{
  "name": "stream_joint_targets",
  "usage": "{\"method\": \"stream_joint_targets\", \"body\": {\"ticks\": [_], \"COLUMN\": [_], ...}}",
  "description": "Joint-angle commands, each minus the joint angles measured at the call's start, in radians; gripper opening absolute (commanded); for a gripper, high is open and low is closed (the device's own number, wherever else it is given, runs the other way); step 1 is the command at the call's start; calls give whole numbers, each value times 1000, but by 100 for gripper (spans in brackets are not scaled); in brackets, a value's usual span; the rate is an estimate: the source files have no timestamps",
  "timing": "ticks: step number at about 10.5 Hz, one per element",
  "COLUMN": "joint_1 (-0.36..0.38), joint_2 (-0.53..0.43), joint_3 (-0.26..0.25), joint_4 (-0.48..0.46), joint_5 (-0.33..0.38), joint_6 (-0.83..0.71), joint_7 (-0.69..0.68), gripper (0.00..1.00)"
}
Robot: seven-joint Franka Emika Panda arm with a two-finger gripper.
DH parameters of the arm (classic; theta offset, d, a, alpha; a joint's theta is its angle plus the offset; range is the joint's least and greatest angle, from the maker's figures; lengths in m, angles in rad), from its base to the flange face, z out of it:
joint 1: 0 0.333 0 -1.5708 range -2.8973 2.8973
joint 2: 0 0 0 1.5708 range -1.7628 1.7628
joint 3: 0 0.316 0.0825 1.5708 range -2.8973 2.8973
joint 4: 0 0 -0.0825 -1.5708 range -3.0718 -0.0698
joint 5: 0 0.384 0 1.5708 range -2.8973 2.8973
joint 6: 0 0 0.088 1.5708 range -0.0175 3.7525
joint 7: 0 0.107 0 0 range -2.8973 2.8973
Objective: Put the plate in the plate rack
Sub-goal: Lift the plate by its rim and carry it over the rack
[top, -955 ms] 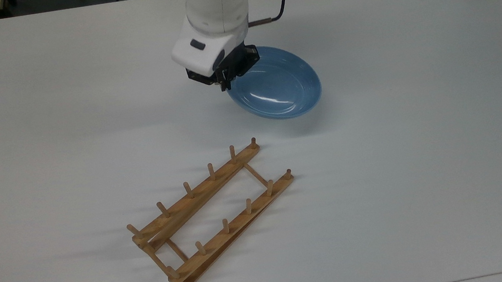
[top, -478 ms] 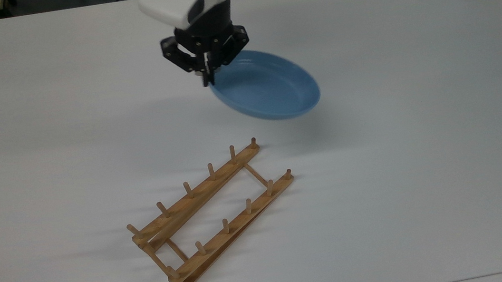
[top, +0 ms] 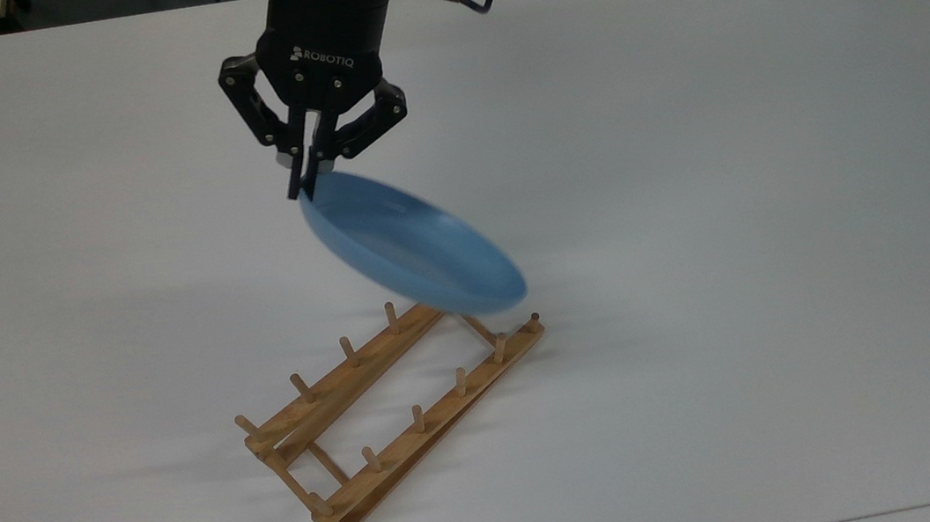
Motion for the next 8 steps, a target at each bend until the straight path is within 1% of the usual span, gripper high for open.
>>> {"method": "stream_joint_targets", "body": {"ticks": [1,3,6,8], "joint_1": [4,4,4,5], "joint_2": [21,41,59,81], "joint_3": [-3,-3,-3,-2], "joint_4": [-13,-15,-30,-36], "joint_5": [-190,-273,-336,-394], "joint_6": [73,93,94,105], "joint_7": [208,273,301,343], "gripper": [0,0,0,0]}}
